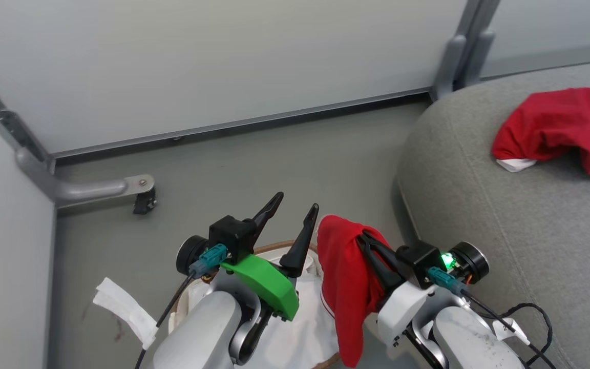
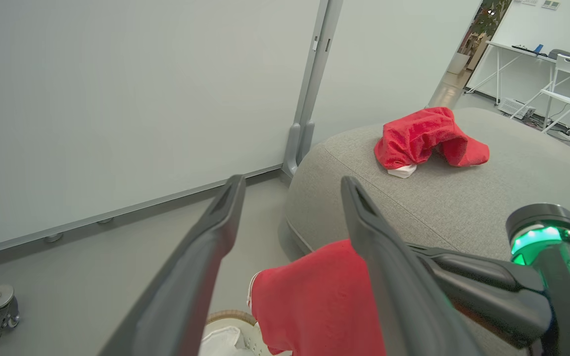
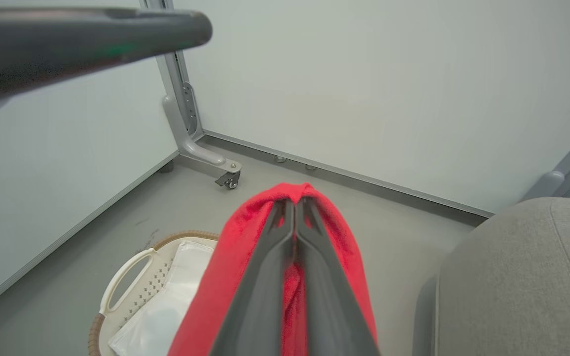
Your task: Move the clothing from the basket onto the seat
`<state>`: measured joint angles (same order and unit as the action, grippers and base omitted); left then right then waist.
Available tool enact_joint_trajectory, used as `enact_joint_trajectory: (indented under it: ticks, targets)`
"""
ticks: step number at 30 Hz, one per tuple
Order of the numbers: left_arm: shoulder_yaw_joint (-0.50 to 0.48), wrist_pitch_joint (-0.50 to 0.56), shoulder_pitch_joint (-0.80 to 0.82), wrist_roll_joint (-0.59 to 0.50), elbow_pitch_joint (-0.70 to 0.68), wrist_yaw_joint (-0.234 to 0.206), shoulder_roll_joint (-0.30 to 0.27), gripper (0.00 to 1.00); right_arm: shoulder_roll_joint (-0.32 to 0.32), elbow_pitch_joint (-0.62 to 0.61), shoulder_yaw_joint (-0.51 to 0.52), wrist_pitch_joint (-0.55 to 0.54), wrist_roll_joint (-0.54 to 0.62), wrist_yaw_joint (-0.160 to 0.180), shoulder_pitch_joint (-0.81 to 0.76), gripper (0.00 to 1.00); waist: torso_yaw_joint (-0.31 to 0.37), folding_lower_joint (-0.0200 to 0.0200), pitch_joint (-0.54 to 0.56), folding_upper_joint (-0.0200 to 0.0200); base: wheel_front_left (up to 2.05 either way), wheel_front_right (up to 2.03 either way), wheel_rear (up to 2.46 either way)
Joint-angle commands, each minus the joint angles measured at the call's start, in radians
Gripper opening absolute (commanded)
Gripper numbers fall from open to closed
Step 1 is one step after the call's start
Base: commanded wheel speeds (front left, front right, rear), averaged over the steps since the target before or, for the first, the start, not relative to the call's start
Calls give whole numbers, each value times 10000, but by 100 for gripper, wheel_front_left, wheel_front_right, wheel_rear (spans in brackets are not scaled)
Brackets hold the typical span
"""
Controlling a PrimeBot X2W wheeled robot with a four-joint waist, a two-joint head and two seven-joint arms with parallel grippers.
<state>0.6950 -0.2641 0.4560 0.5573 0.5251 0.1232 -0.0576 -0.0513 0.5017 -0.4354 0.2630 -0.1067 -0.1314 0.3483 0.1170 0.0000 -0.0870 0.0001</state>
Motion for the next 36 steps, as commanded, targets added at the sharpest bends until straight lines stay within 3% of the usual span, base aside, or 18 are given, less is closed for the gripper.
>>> enact_joint_trajectory:
  ticks: [1,13,21,25,36]
  targets:
    - [-133,-6,-168,-94,-3,41,-111,100,-17,-175,18,26,-21,14,-163,0,1460,0,28,-1,0,0,0]
    - [-503,-4,-490,-504,-53,77,-123,100,-22,-1446,604,26,-121,14,-483,0,4159,0,-320,-1,0,0,0]
    - [237,-4,148,-293,8,79,-140,100,-294,-2508,1947,26,166,14,-257,0,4357,0,-879,-1,0,0,0]
    - [421,-4,398,-240,-2,79,-255,100,-809,-2954,2463,26,417,14,572,0,4377,0,-1233,-1,0,0,0]
    - [501,-6,813,-472,-410,80,-1007,100,-2698,-2677,3589,23,755,14,4890,0,4290,0,-2930,-1,0,0,0]
